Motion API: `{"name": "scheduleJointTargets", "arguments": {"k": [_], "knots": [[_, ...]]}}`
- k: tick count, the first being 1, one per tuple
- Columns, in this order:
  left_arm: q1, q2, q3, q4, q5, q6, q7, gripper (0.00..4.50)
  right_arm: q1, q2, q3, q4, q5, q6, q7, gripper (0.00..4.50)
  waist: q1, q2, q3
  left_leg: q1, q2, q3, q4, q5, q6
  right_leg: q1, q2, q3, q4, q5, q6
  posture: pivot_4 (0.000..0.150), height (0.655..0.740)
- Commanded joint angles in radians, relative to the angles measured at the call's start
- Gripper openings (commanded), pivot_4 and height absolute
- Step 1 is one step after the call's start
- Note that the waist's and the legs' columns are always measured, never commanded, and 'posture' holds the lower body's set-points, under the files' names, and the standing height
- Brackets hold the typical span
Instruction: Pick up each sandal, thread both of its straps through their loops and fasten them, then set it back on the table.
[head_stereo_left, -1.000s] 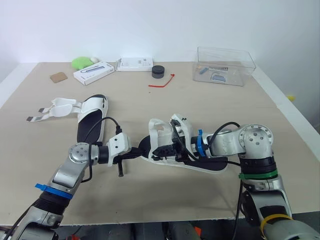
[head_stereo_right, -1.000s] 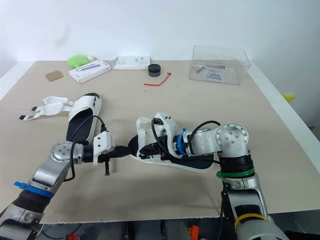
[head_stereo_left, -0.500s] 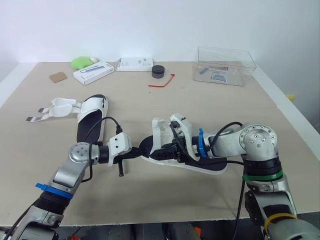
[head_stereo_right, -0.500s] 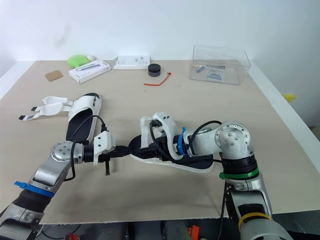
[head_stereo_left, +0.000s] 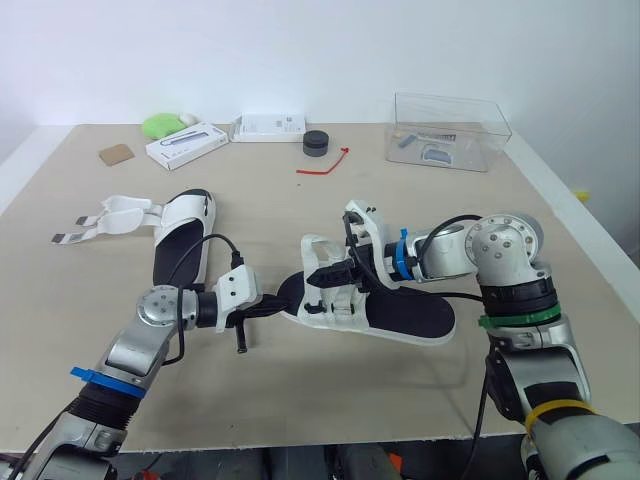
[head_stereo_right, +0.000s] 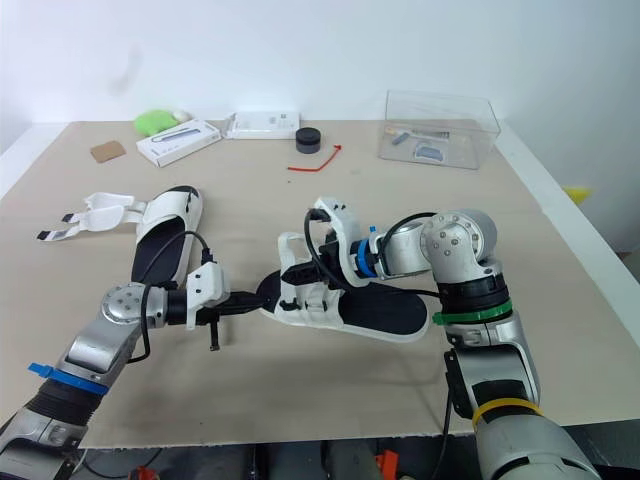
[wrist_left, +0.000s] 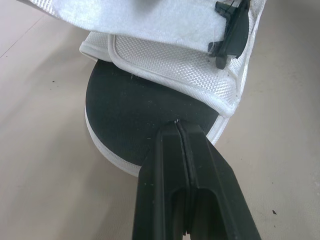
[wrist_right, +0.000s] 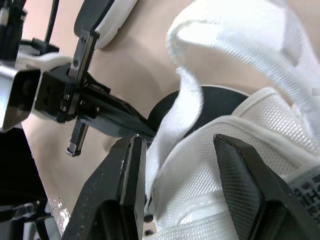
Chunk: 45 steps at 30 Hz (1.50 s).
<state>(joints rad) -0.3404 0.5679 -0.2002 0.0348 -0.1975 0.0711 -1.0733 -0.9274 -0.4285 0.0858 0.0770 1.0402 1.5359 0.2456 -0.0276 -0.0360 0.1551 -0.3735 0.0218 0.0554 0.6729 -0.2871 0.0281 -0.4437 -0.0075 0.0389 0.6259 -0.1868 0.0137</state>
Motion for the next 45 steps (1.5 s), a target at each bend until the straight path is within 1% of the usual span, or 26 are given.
{"name": "scheduleJointTargets", "arguments": {"k": [1,2,3,5,6,13,25,30,31,34,36,38,39,40,41,43,45], "knots": [[0.038,0.011,-0.029,0.028,0.034,0.03,0.001,0.0,-0.049,0.024,-0.004,0.021,-0.049,-0.009,0.053,1.62,0.0,0.0,0.0,0.0,0.0,0.0,0.0,0.0,0.0,0.0,0.0,0.0,0.0,0.0,0.0,0.15,0.74],[0.04,0.012,-0.028,0.027,0.034,0.031,0.001,0.0,-0.054,0.03,-0.009,0.02,-0.055,-0.002,0.063,1.18,0.0,0.0,0.0,0.0,0.0,0.0,0.0,0.0,0.0,0.0,0.0,0.0,0.0,0.0,0.0,0.15,0.74],[0.041,0.013,-0.027,0.026,0.034,0.031,0.001,0.0,-0.057,0.035,-0.013,0.018,-0.063,0.006,0.074,0.92,0.0,0.0,0.0,0.0,0.0,0.0,0.0,0.0,0.0,0.0,0.0,0.0,0.001,0.0,-0.001,0.15,0.74],[0.041,0.014,-0.026,0.028,0.034,0.031,0.002,0.0,-0.054,0.039,-0.016,0.001,-0.073,0.021,0.093,0.12,0.0,0.0,0.0,0.0,0.0,0.0,0.0,0.0,0.0,0.0,0.0,0.0,0.001,0.0,-0.001,0.15,0.74],[0.041,0.014,-0.025,0.029,0.034,0.031,0.002,0.0,-0.046,0.037,-0.015,-0.016,-0.073,0.031,0.101,0.05,0.0,0.0,0.0,0.0,0.0,0.0,0.0,0.0,0.0,0.0,0.0,0.0,0.001,0.001,-0.002,0.15,0.74],[0.039,0.015,-0.022,0.034,0.033,0.031,0.0,0.0,0.019,0.005,-0.017,-0.156,-0.056,0.079,0.139,0.05,0.0,0.0,0.0,0.0,0.0,-0.001,0.0,0.0,0.0,0.0,-0.001,-0.002,0.001,0.0,-0.002,0.15,0.74],[0.022,0.011,-0.027,0.054,0.037,0.025,-0.007,0.0,0.137,0.023,-0.044,-0.31,-0.073,0.079,0.079,0.05,0.0,0.0,0.0,0.0,0.0,-0.002,0.0,0.0,0.0,0.0,-0.001,-0.002,0.001,-0.001,-0.002,0.15,0.74],[0.02,0.011,-0.03,0.059,0.039,0.023,-0.009,0.0,0.16,0.008,-0.041,-0.381,-0.063,0.079,0.084,0.05,0.0,0.001,0.0,0.0,0.0,-0.002,0.0,0.0,0.0,0.0,0.0,-0.002,0.001,-0.002,0.0,0.15,0.74],[0.02,0.011,-0.031,0.059,0.039,0.023,-0.009,0.0,0.159,-0.013,-0.024,-0.407,-0.074,0.067,0.101,0.05,0.0,0.001,0.0,0.0,0.0,-0.002,0.0,0.0,0.0,0.0,0.0,-0.002,0.001,-0.002,0.0,0.15,0.74],[0.018,0.011,-0.033,0.06,0.04,0.022,-0.009,0.0,0.157,-0.07,0.008,-0.462,-0.1,0.008,0.154,0.93,0.0,0.001,0.0,0.0,0.0,-0.002,0.0,0.0,0.0,0.0,0.0,-0.003,0.001,-0.002,0.0,0.15,0.74],[0.017,0.012,-0.033,0.062,0.04,0.022,-0.01,0.0,0.146,-0.121,0.016,-0.485,-0.118,-0.069,0.217,1.87,0.0,0.001,0.0,0.0,-0.001,-0.002,0.0,0.0,0.0,0.0,0.0,-0.003,0.001,-0.002,0.001,0.15,0.74],[0.014,0.012,-0.032,0.063,0.04,0.022,-0.01,0.0,0.137,-0.163,0.009,-0.494,-0.125,-0.135,0.289,2.93,0.001,0.001,0.0,0.0,-0.001,-0.002,0.0,0.0,0.0,0.0,0.0,-0.003,0.001,-0.003,0.002,0.15,0.74],[0.014,0.013,-0.032,0.064,0.04,0.021,-0.011,0.0,0.133,-0.173,-0.012,-0.489,-0.107,-0.15,0.322,3.42,0.001,0.001,0.0,0.0,-0.001,-0.002,0.0,0.0,0.0,0.001,0.0,-0.003,0.001,-0.003,0.002,0.15,0.74],[0.015,0.013,-0.031,0.064,0.04,0.021,-0.012,0.0,0.132,-0.179,-0.031,-0.483,-0.089,-0.158,0.346,3.77,0.001,0.001,0.0,0.001,-0.001,-0.002,0.0,0.0,0.0,0.001,0.001,-0.003,0.001,-0.003,0.002,0.15,0.74],[0.015,0.014,-0.03,0.063,0.038,0.021,-0.013,0.0,0.132,-0.187,-0.07,-0.473,-0.048,-0.157,0.384,4.33,0.001,0.001,0.0,0.001,-0.001,-0.002,0.0,0.0,0.0,0.001,0.001,-0.003,0.001,-0.003,0.002,0.15,0.74],[0.013,0.014,-0.029,0.062,0.034,0.024,-0.016,0.0,0.151,-0.202,-0.144,-0.464,0.066,-0.109,0.443,4.33,0.003,0.001,0.0,0.001,-0.001,-0.003,0.0,0.0,0.0,0.001,0.001,-0.003,0.002,-0.003,0.001,0.15,0.74],[0.01,0.013,-0.027,0.062,0.029,0.026,-0.019,0.0,0.193,-0.211,-0.18,-0.475,0.179,-0.047,0.468,4.33,0.004,0.0,0.0,0.002,0.0,-0.003,0.0,0.0,0.0,0.002,0.0,-0.003,0.002,-0.003,0.001,0.15,0.74]]}}
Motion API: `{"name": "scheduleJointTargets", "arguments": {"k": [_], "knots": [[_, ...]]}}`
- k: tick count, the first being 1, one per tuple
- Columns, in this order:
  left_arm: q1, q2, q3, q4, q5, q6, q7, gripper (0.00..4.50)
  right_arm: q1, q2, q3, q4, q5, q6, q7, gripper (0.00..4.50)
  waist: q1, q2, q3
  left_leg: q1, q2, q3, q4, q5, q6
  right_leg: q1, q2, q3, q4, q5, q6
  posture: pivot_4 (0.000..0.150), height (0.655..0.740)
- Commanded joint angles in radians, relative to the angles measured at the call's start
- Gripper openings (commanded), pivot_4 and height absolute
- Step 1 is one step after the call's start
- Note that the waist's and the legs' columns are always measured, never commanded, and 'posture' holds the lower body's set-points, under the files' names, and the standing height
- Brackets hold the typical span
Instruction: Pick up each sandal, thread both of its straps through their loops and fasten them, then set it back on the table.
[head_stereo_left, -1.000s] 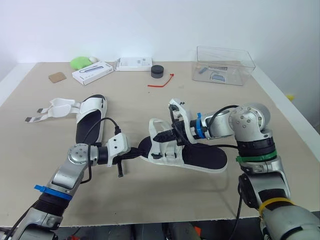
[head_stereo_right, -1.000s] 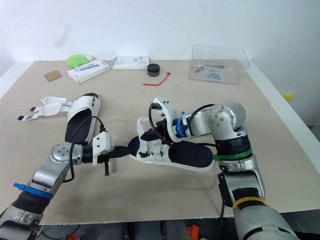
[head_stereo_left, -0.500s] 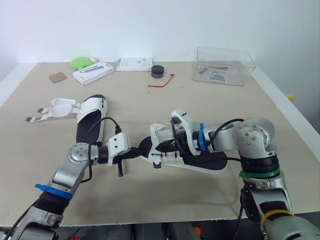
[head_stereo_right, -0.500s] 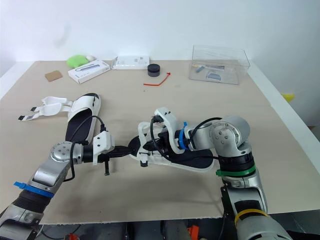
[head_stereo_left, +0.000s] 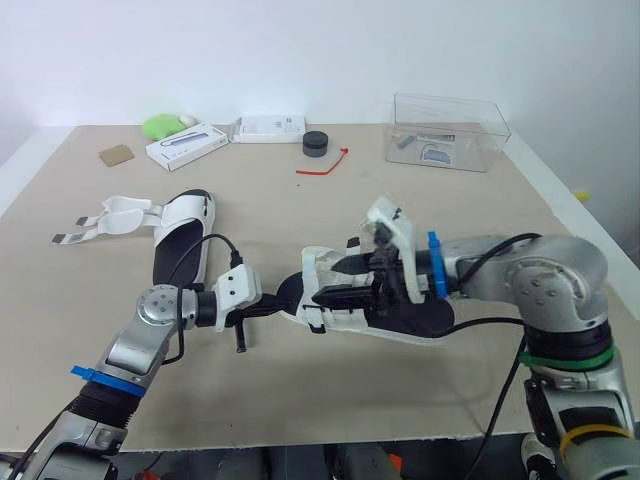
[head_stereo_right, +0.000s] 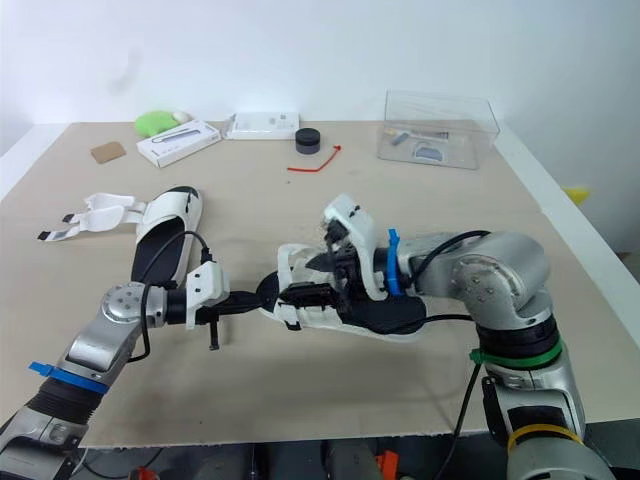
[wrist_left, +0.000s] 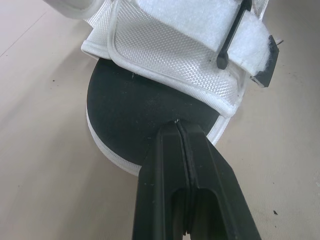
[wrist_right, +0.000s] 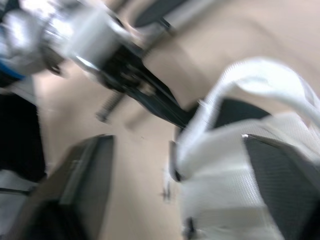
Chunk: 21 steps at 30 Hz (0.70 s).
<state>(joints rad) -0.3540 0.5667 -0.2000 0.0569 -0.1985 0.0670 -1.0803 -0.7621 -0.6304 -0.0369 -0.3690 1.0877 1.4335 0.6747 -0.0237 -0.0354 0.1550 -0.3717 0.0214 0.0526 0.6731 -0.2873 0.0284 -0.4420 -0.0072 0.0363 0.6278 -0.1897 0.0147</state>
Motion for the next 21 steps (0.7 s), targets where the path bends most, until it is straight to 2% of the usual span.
{"name": "scheduleJointTargets", "arguments": {"k": [1,3,8,14,21], "knots": [[0.021,0.014,-0.026,0.04,0.028,0.032,-0.013,0.0,0.06,-0.014,-0.053,-0.047,0.157,0.074,0.038,4.33,0.0,0.0,0.0,0.0,0.0,0.0,0.0,0.0,0.0,0.0,0.0,0.0,0.0,0.0,0.0,0.15,0.74],[0.015,0.01,-0.024,0.043,0.025,0.035,-0.014,0.0,0.129,-0.025,-0.024,-0.088,0.161,0.078,0.029,4.33,0.001,0.0,0.0,0.0,0.0,0.0,0.0,0.0,0.0,0.0,-0.001,0.0,0.0,0.0,-0.001,0.15,0.74],[-0.002,-0.001,-0.021,0.051,0.025,0.035,-0.014,0.0,0.262,-0.041,0.078,-0.073,-0.001,-0.021,-0.012,4.33,0.0,0.001,0.0,0.0,0.0,0.0,0.0,0.0,0.0,0.001,-0.001,0.0,0.0,0.0,0.0,0.15,0.74],[-0.004,-0.003,-0.019,0.05,0.03,0.033,-0.007,0.0,0.252,-0.032,0.131,-0.025,-0.124,-0.135,0.008,4.33,0.0,0.001,0.0,0.001,0.0,0.0,0.001,0.001,0.0,0.0,0.003,0.0,0.001,0.0,0.001,0.15,0.74],[-0.001,-0.004,-0.016,0.038,0.028,0.041,0.006,0.0,0.213,-0.02,0.179,0.027,-0.198,-0.2,0.051,4.33,0.0,0.001,0.0,0.001,0.0,0.001,0.001,0.001,0.0,0.0,0.003,0.0,0.001,0.0,0.001,0.15,0.74]]}}
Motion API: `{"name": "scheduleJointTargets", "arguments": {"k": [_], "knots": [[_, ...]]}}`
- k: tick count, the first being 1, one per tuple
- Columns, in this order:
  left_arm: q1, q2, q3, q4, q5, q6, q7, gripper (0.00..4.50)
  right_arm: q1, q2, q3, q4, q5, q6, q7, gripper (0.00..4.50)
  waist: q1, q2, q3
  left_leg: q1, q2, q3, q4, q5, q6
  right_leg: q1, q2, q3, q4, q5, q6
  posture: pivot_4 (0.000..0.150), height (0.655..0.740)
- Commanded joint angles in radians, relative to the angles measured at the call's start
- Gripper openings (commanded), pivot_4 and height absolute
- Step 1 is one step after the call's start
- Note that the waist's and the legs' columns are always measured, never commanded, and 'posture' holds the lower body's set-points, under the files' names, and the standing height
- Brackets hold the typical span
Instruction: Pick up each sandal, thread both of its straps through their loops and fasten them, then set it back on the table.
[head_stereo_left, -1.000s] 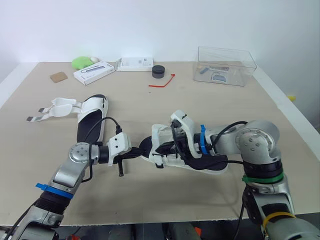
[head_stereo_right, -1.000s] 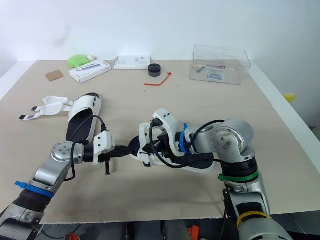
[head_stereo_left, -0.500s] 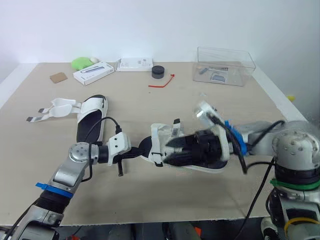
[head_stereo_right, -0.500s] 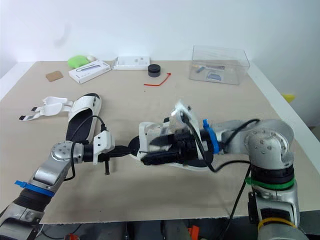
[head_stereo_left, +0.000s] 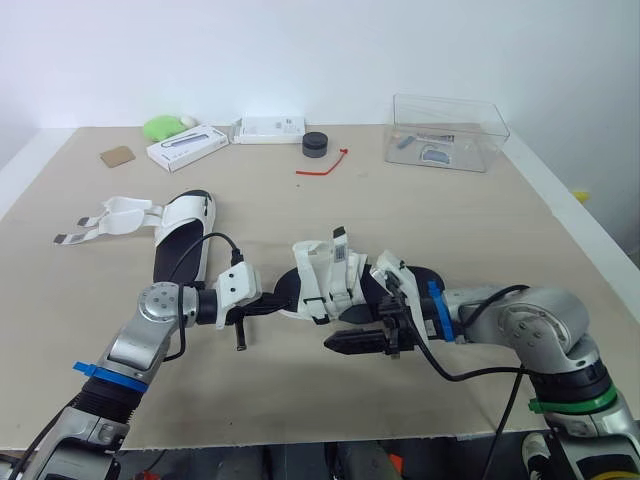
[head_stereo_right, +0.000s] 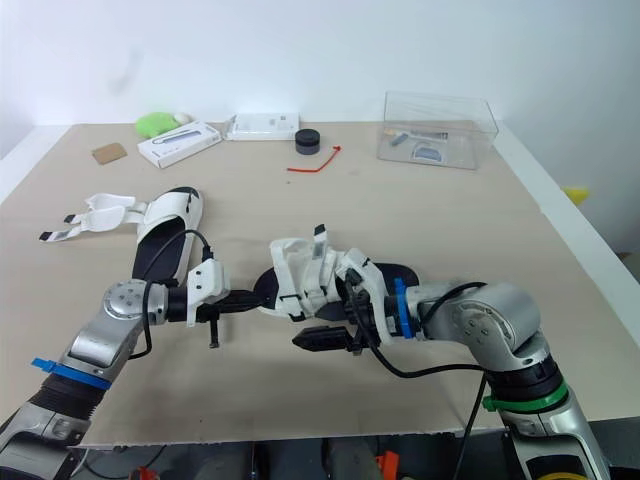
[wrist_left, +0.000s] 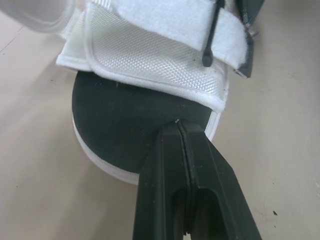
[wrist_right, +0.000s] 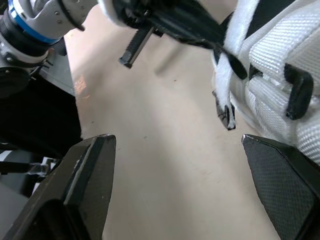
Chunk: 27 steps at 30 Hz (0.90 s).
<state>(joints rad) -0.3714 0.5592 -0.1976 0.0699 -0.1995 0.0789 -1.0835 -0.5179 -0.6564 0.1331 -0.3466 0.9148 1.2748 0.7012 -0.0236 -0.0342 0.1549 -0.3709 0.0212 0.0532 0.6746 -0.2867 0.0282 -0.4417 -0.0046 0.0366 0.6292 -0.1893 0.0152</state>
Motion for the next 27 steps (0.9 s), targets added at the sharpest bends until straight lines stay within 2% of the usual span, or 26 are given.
{"name": "scheduleJointTargets", "arguments": {"k": [1,14,15,17,18,19,23,24,25,27], "knots": [[0.017,0.004,-0.016,0.024,0.029,0.03,0.012,0.0,-0.038,0.009,0.016,0.01,-0.032,-0.045,0.032,4.33,0.0,0.0,0.0,0.0,0.0,0.0,0.0,0.0,0.0,0.0,0.0,0.0,0.0,0.0,0.0,0.15,0.74],[0.033,0.008,-0.019,0.01,0.033,0.035,0.028,0.0,-0.112,0.118,0.045,0.099,-0.104,-0.038,0.022,4.33,0.0,0.0,0.0,0.0,0.0,0.0,0.0,0.001,0.0,0.0,0.0,0.0,0.0,0.001,-0.002,0.15,0.74],[0.034,0.008,-0.019,0.01,0.033,0.036,0.029,0.0,-0.116,0.126,0.041,0.105,-0.104,-0.031,0.019,3.83,0.0,0.0,0.0,0.0,0.0,0.0,0.0,0.001,0.0,0.0,0.0,0.0,0.0,0.001,-0.002,0.15,0.74],[0.035,0.008,-0.02,0.009,0.033,0.037,0.031,0.0,-0.12,0.136,0.038,0.113,-0.109,-0.02,0.011,3.16,0.0,0.0,0.0,0.0,0.0,0.0,0.0,0.001,0.0,0.0,0.0,0.0,0.001,0.002,-0.002,0.15,0.74],[0.035,0.008,-0.021,0.009,0.033,0.038,0.032,0.0,-0.122,0.141,0.038,0.12,-0.114,-0.013,0.002,2.55,0.0,0.0,0.0,0.0,0.0,0.0,0.0,0.001,0.0,0.0,0.0,0.0,0.001,0.002,-0.002,0.15,0.74],[0.035,0.008,-0.021,0.009,0.033,0.038,0.033,0.0,-0.123,0.145,0.037,0.125,-0.118,-0.007,-0.005,2.3,0.0,0.0,0.0,0.0,0.0,0.0,0.0,0.001,0.0,0.0,0.0,0.0,0.001,0.002,-0.002,0.15,0.74],[0.033,0.006,-0.023,0.011,0.035,0.039,0.035,0.0,-0.121,0.142,0.038,0.133,-0.125,0.018,-0.016,0.44,0.0,0.0,0.0,0.0,0.0,0.0,0.0,0.001,0.0,0.0,0.0,0.0,0.0,0.001,-0.002,0.15,0.74],[0.034,0.006,-0.023,0.012,0.035,0.038,0.035,0.0,-0.116,0.136,0.041,0.127,-0.122,0.029,-0.013,0.44,0.0,0.0,0.0,0.0,0.0,0.0,0.0,0.001,0.0,0.0,0.0,0.0,0.0,0.001,-0.002,0.15,0.74],[0.034,0.006,-0.024,0.013,0.036,0.037,0.035,0.0,-0.109,0.126,0.044,0.119,-0.116,0.046,-0.007,0.22,0.0,0.0,0.0,0.0,0.0,0.0,0.0,0.001,0.0,0.0,0.0,0.0,0.0,0.001,-0.002,0.15,0.74],[0.033,0.005,-0.025,0.015,0.037,0.035,0.036,0.0,-0.095,0.107,0.051,0.099,-0.1,0.078,0.009,0.22,0.0,0.0,0.0,0.0,0.0,0.0,0.0,0.001,0.0,0.0,0.0,0.0,0.0,0.001,-0.002,0.15,0.74]]}}
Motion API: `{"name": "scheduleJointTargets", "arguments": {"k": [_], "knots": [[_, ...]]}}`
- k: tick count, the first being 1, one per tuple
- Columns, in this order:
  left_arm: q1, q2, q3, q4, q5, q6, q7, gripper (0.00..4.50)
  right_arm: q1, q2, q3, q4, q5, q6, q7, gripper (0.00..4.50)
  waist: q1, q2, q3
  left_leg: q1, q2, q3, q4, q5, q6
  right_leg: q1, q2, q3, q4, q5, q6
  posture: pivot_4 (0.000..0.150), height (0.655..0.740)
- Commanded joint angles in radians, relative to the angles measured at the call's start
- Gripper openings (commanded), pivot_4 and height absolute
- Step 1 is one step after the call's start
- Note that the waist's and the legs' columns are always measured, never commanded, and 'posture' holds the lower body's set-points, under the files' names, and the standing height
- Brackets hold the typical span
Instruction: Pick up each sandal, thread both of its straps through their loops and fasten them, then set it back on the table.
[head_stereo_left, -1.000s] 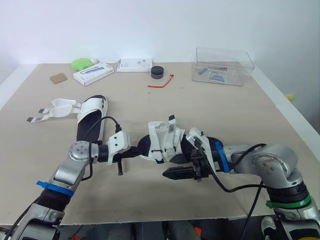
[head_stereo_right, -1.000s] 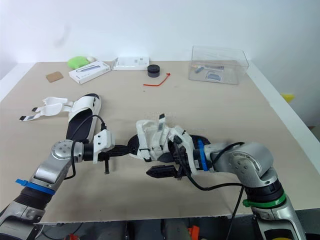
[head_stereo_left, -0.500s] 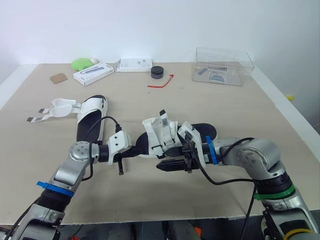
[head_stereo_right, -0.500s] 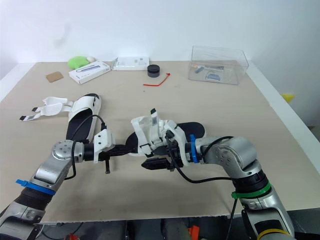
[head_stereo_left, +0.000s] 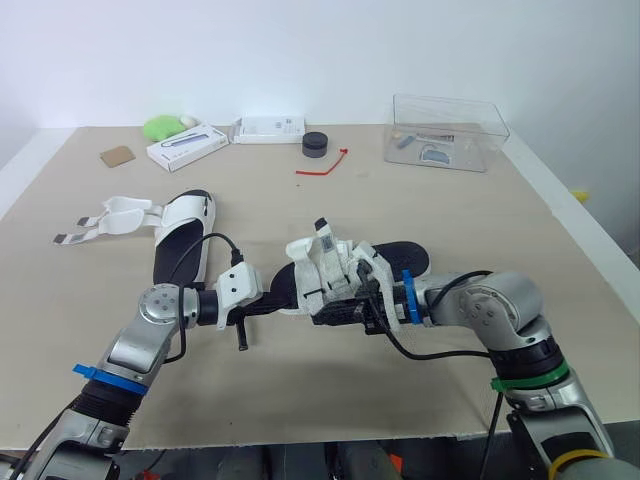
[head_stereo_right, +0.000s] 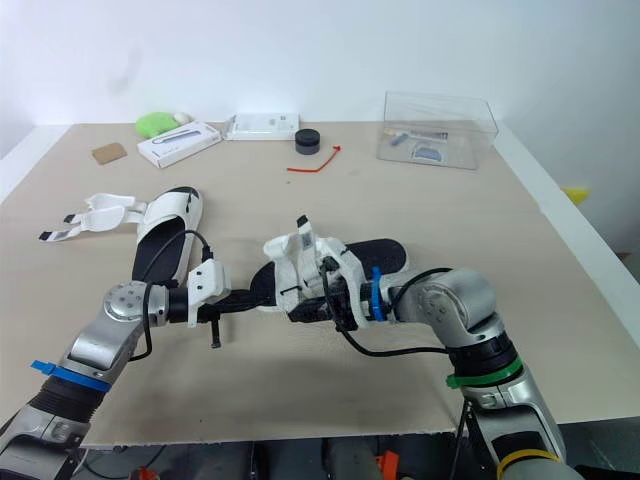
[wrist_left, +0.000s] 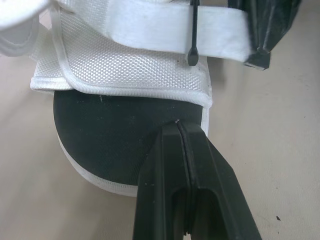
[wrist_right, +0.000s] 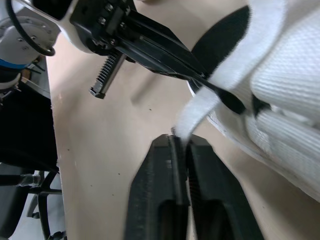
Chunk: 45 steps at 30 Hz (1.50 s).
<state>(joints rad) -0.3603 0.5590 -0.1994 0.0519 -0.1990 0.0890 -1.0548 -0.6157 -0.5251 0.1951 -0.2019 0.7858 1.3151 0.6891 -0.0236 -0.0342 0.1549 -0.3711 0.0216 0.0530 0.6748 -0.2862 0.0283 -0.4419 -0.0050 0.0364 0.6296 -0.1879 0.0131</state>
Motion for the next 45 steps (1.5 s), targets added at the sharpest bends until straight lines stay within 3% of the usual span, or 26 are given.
{"name": "scheduleJointTargets", "arguments": {"k": [1,11,20,24,29,30,34,38,43,45], "knots": [[0.022,0.004,-0.024,0.034,0.037,0.024,0.008,0.0,0.009,-0.035,-0.007,-0.057,0.039,0.058,0.031,0.22,0.0,0.0,0.0,0.0,0.0,0.0,0.0,0.0,0.0,0.0,0.0,0.0,0.0,0.0,0.0,0.15,0.74],[0.019,0.003,-0.022,0.045,0.038,0.015,0.01,0.0,0.102,-0.172,0.041,-0.197,0.098,0.125,0.12,0.22,0.0,0.0,0.0,0.001,0.0,-0.001,0.0,0.0,0.0,0.0,0.0,-0.001,0.0,0.0,0.0,0.15,0.74],[0.009,0.002,-0.024,0.06,0.039,0.011,0.008,0.0,0.122,-0.164,0.019,-0.215,0.104,0.112,0.115,0.22,0.0,0.0,0.0,0.0,0.0,-0.001,0.0,-0.001,0.0,0.0,0.0,0.0,0.0,-0.003,0.001,0.15,0.74],[0.009,0.001,-0.027,0.062,0.041,0.011,0.007,0.0,0.1,-0.169,0.003,-0.234,0.109,0.117,0.111,1.55,0.0,0.0,0.0,0.0,0.0,0.0,0.0,-0.001,0.0,0.0,0.0,0.0,0.0,-0.003,0.001,0.15,0.74],[0.01,0.0,-0.032,0.061,0.042,0.01,0.005,0.0,0.077,-0.275,0.034,-0.309,0.063,0.012,0.19,4.07,0.001,0.0,0.0,0.0,0.0,-0.001,0.0,-0.001,0.0,0.0,0.001,-0.001,0.0,-0.003,0.001,0.15,0.74],[0.009,0.0,-0.032,0.062,0.042,0.01,0.004,0.0,0.072,-0.319,0.052,-0.327,0.027,-0.048,0.225,4.43,0.001,0.0,0.0,0.0,0.0,-0.001,0.0,-0.001,0.0,0.0,0.0,-0.002,0.0,-0.003,0.001,0.15,0.74],[0.006,0.005,-0.032,0.069,0.044,0.005,-0.004,0.0,0.049,-0.435,0.121,-0.341,-0.243,-0.497,0.373,4.48,0.0,0.0,0.0,0.0,-0.001,-0.001,0.0,-0.001,0.0,0.0,0.0,-0.004,0.0,-0.003,0.002,0.15,0.74],[-0.002,0.001,-0.034,0.081,0.046,-0.002,-0.008,0.0,0.061,-0.361,0.129,-0.25,-0.491,-1.042,0.402,4.48,0.0,0.0,0.0,0.002,0.0,-0.001,0.0,-0.001,-0.001,0.001,0.002,-0.004,0.0,-0.003,0.002,0.15,0.74],[-0.021,-0.008,-0.038,0.097,0.045,-0.005,-0.006,0.0,0.093,-0.295,0.189,-0.009,-0.823,-1.809,0.36,4.48,0.002,0.0,0.0,0.002,-0.001,0.001,0.0,0.0,-0.001,0.001,0.001,-0.004,0.001,-0.003,0.002,0.15,0.74],[-0.023,-0.008,-0.037,0.098,0.043,-0.005,-0.005,0.0,0.1,-0.289,0.205,0.075,-0.907,-2.004,0.332,4.48,0.003,0.0,0.0,0.002,-0.002,0.001,0.0,0.0,-0.001,0.001,0.0,-0.004,0.001,-0.003,0.002,0.15,0.74]]}}
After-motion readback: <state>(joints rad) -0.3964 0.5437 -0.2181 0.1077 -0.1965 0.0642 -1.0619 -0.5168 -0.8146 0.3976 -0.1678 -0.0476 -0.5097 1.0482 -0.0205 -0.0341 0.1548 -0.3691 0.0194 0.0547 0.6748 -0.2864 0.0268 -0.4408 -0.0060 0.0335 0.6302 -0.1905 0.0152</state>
